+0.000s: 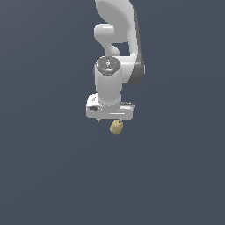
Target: Pick up the object and move it to a goal position.
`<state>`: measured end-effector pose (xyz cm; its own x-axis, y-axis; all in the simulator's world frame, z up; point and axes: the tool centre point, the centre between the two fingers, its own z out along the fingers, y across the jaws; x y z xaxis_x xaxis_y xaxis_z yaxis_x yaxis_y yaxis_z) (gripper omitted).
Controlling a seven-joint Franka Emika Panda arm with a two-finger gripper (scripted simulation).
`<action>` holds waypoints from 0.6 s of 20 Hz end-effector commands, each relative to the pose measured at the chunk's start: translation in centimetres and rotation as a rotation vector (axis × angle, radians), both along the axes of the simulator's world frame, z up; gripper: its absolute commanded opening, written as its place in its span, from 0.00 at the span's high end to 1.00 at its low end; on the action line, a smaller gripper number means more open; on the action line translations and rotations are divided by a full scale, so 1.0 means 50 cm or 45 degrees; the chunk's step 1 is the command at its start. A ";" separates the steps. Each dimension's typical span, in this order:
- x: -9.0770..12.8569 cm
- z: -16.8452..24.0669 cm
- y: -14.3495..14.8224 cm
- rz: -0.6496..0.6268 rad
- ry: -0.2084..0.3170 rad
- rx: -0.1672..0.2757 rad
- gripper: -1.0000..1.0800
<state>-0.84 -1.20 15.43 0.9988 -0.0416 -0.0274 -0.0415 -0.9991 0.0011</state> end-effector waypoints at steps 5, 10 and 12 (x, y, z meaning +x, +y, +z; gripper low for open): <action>0.001 0.003 -0.017 0.000 0.004 -0.007 0.04; 0.001 0.009 -0.050 0.001 0.011 -0.021 0.04; 0.001 0.009 -0.049 0.001 0.011 -0.021 0.04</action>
